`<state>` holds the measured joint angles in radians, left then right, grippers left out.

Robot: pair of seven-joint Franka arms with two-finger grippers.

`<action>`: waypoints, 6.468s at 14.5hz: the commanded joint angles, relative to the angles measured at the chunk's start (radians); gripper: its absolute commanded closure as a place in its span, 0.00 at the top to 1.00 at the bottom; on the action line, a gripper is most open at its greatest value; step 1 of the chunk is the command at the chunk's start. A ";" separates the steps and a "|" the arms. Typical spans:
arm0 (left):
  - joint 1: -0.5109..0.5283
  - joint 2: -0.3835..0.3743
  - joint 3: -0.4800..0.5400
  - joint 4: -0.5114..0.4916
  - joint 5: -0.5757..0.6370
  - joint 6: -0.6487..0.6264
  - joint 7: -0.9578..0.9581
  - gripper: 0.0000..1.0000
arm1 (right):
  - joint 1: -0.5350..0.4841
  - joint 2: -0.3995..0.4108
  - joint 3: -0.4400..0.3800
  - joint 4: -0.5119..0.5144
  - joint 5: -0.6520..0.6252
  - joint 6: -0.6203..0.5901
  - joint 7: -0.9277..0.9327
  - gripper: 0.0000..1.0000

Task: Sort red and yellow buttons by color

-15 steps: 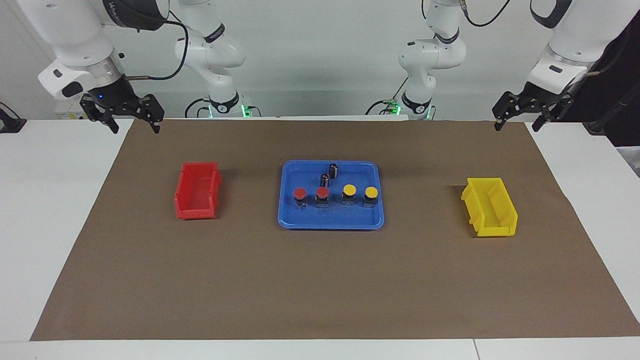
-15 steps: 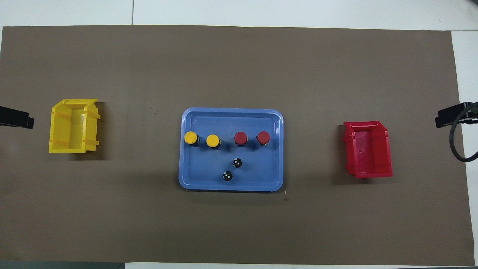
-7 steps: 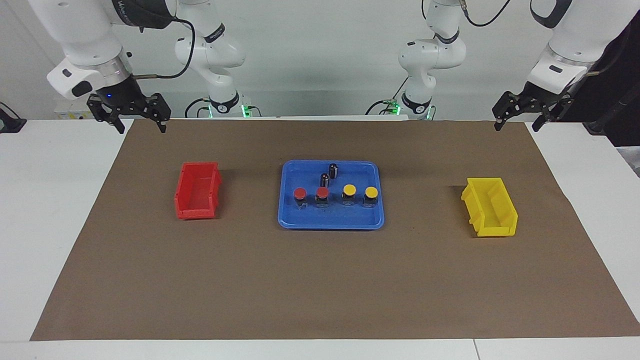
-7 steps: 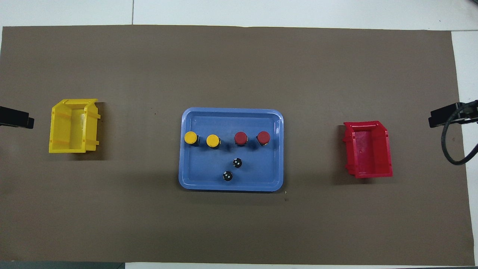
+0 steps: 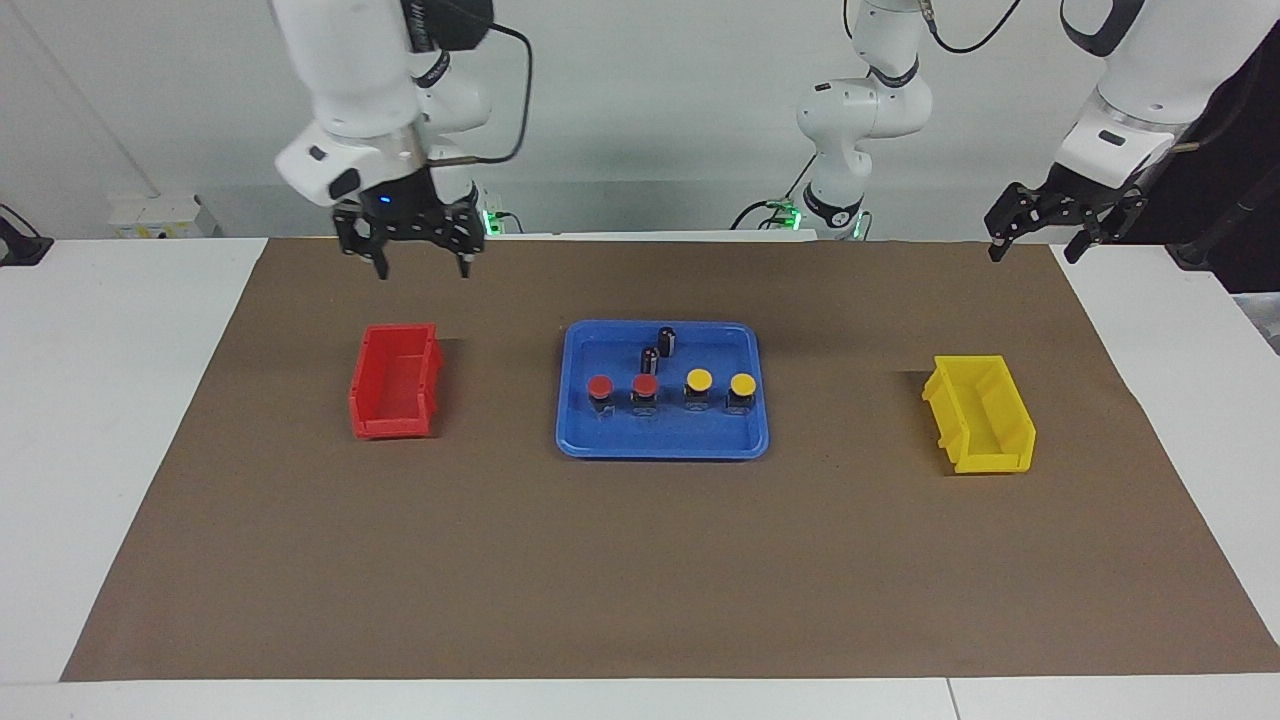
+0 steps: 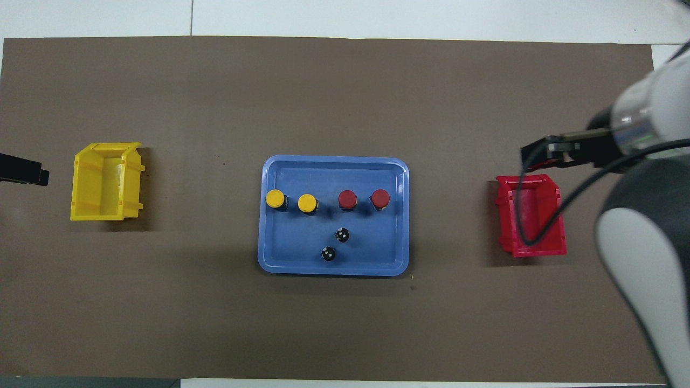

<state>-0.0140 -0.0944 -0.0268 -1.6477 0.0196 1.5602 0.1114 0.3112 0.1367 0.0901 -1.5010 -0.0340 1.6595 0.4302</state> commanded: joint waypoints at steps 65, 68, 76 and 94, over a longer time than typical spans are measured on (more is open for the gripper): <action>-0.532 0.262 -0.005 -0.360 -0.036 0.621 -0.851 0.68 | -0.380 -0.295 -0.013 -0.990 0.016 0.732 -0.616 0.58; -0.532 0.262 -0.004 -0.360 -0.035 0.617 -0.851 0.68 | -0.382 -0.267 -0.013 -0.886 0.006 0.627 -0.617 0.60; -0.532 0.257 -0.005 -0.379 -0.035 0.636 -0.849 0.61 | -0.215 -0.097 0.023 -0.351 0.014 0.224 -0.336 0.71; 0.029 0.190 0.008 -0.036 0.031 0.164 0.010 0.01 | 0.206 0.213 0.023 -0.209 -0.099 0.522 0.337 0.75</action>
<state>-0.0736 0.1024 -0.0048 -1.6558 0.0256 1.6919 -0.0649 0.5177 0.2917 0.1160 -1.7316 -0.0868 2.1610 0.7447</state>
